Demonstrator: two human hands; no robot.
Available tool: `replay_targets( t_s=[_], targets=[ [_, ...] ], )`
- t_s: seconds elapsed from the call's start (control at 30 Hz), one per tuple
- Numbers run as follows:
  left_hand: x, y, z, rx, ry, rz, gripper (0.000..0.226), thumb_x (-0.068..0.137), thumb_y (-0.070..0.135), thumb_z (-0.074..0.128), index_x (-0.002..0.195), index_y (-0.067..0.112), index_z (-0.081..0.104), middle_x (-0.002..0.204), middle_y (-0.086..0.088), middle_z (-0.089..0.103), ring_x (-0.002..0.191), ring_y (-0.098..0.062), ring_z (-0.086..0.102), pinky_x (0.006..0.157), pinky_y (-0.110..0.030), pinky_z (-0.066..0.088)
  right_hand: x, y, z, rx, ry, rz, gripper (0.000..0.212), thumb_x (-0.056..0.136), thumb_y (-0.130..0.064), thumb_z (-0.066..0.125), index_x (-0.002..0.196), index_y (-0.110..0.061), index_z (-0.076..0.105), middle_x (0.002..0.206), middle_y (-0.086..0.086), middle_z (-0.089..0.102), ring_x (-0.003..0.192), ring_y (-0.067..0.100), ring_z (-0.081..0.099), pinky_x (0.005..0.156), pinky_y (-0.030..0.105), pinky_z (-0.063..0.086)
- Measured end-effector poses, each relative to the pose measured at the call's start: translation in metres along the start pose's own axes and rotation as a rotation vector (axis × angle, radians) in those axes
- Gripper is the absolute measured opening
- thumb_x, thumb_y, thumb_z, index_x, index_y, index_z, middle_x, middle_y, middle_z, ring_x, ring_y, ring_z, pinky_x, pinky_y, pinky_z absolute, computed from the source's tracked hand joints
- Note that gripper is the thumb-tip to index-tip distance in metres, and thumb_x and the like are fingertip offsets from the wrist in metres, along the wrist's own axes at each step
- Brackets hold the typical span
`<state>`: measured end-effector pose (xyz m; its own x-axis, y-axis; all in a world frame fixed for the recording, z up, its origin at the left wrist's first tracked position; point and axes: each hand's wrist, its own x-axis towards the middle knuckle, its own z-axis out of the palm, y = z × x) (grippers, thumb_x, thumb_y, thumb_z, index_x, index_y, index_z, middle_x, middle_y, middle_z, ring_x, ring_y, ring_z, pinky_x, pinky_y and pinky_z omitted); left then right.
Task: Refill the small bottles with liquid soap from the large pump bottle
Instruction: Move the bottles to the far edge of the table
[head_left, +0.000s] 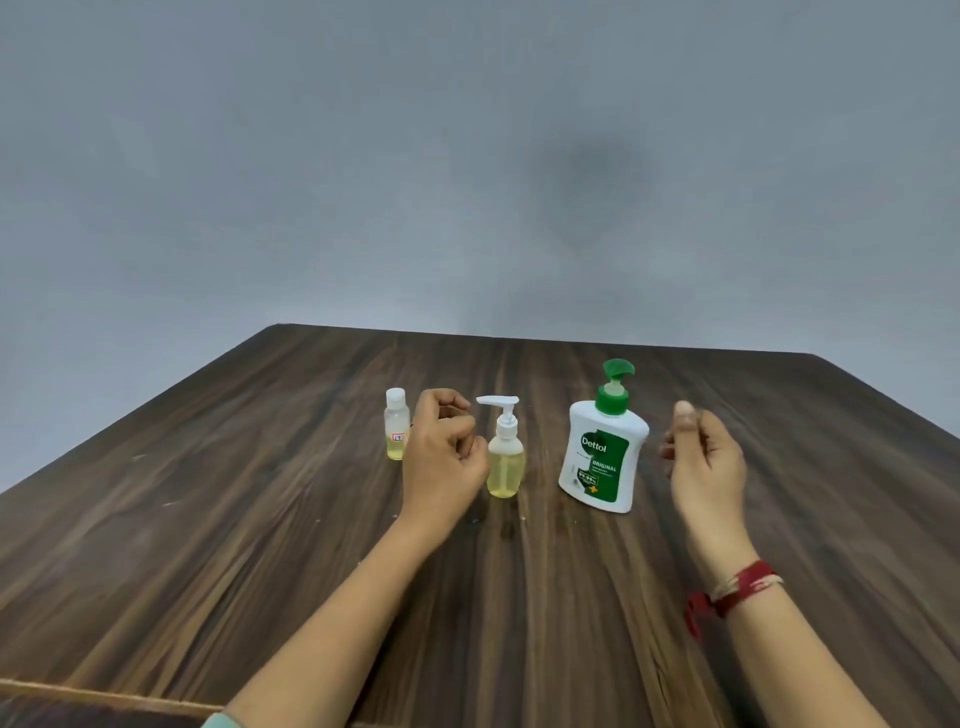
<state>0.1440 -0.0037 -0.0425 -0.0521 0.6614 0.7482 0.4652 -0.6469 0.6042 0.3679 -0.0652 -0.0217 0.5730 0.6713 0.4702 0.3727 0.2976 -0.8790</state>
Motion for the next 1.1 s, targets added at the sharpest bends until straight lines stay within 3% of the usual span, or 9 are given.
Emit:
replay_targets(
  t_s=[0.1, 0.17, 0.27, 0.37, 0.47, 0.57, 0.7, 0.8, 1.1],
  targets=[
    [0.004, 0.011, -0.004, 0.001, -0.025, -0.037, 0.029, 0.069, -0.01, 0.057, 0.076, 0.017, 0.046, 0.101, 0.001, 0.043, 0.091, 0.009, 0.042, 0.064, -0.007, 0.037, 0.004, 0.006, 0.0, -0.082, -0.155, 0.098, 0.038, 0.083, -0.053, 0.066, 0.103, -0.024, 0.052, 0.115, 0.003, 0.055, 0.092, 0.016, 0.057, 0.077, 0.031, 0.049],
    [0.003, 0.014, -0.003, -0.081, -0.066, -0.083, 0.025, 0.071, 0.008, 0.06, 0.091, 0.019, 0.05, 0.106, 0.0, 0.046, 0.098, 0.008, 0.043, 0.074, -0.002, 0.034, 0.006, 0.01, 0.002, -0.122, -0.281, 0.163, 0.062, 0.077, -0.04, 0.078, 0.126, -0.026, 0.044, 0.128, 0.002, 0.048, 0.106, 0.017, 0.055, 0.088, 0.035, 0.05],
    [0.003, 0.014, 0.003, -0.207, -0.184, -0.192, 0.047, 0.075, 0.039, 0.067, 0.116, 0.027, 0.046, 0.12, 0.009, 0.046, 0.112, 0.004, 0.043, 0.087, -0.003, 0.03, 0.007, 0.012, 0.007, -0.066, -0.386, 0.217, 0.084, 0.072, -0.025, 0.084, 0.14, -0.023, 0.035, 0.127, -0.001, 0.049, 0.11, 0.017, 0.054, 0.093, 0.038, 0.05],
    [0.005, 0.011, 0.018, -0.298, -0.271, -0.363, 0.075, 0.076, 0.039, 0.078, 0.135, 0.027, 0.035, 0.137, 0.006, 0.041, 0.127, -0.007, 0.038, 0.102, -0.021, 0.035, 0.01, 0.017, 0.013, 0.003, -0.417, 0.245, 0.079, 0.072, -0.012, 0.083, 0.138, -0.019, 0.039, 0.11, -0.008, 0.056, 0.095, 0.004, 0.056, 0.076, 0.023, 0.049],
    [0.009, 0.012, 0.032, -0.375, -0.278, -0.532, 0.087, 0.072, 0.042, 0.08, 0.141, 0.029, 0.029, 0.14, 0.001, 0.04, 0.131, -0.012, 0.038, 0.107, -0.03, 0.036, 0.011, 0.024, 0.019, 0.04, -0.417, 0.262, 0.07, 0.071, -0.008, 0.083, 0.129, -0.021, 0.046, 0.105, -0.006, 0.062, 0.098, 0.013, 0.061, 0.072, 0.024, 0.051],
    [0.016, 0.014, 0.046, -0.352, -0.243, -0.606, 0.073, 0.075, 0.041, 0.078, 0.135, 0.025, 0.038, 0.123, 0.006, 0.048, 0.115, -0.009, 0.046, 0.096, -0.026, 0.04, 0.015, 0.027, 0.025, 0.05, -0.434, 0.26, 0.062, 0.071, -0.006, 0.083, 0.12, -0.024, 0.049, 0.101, -0.002, 0.066, 0.092, 0.013, 0.064, 0.068, 0.02, 0.054],
    [0.019, 0.011, 0.057, -0.315, -0.217, -0.546, 0.012, 0.088, 0.035, 0.066, 0.084, 0.025, 0.062, 0.081, 0.006, 0.064, 0.08, -0.009, 0.06, 0.074, -0.028, 0.045, 0.017, 0.029, 0.028, 0.076, -0.434, 0.248, 0.056, 0.073, -0.003, 0.082, 0.113, -0.025, 0.05, 0.098, -0.003, 0.067, 0.085, 0.007, 0.064, 0.058, 0.012, 0.052],
    [0.018, 0.009, 0.059, -0.314, -0.21, -0.487, 0.026, 0.091, 0.033, 0.063, 0.066, 0.028, 0.056, 0.062, 0.007, 0.057, 0.062, -0.009, 0.054, 0.062, -0.027, 0.04, 0.018, 0.034, 0.029, 0.108, -0.44, 0.252, 0.057, 0.073, -0.003, 0.082, 0.113, -0.029, 0.051, 0.099, -0.004, 0.068, 0.087, 0.008, 0.066, 0.061, 0.014, 0.053],
    [0.015, -0.005, 0.057, -0.286, -0.318, -0.448, 0.021, 0.085, 0.033, 0.07, 0.067, 0.027, 0.063, 0.069, 0.009, 0.065, 0.065, 0.0, 0.059, 0.065, -0.02, 0.044, 0.039, 0.043, 0.039, 0.14, -0.455, 0.269, 0.059, 0.07, -0.005, 0.083, 0.119, -0.022, 0.055, 0.102, 0.0, 0.071, 0.092, 0.015, 0.069, 0.072, 0.025, 0.056]
  ],
)
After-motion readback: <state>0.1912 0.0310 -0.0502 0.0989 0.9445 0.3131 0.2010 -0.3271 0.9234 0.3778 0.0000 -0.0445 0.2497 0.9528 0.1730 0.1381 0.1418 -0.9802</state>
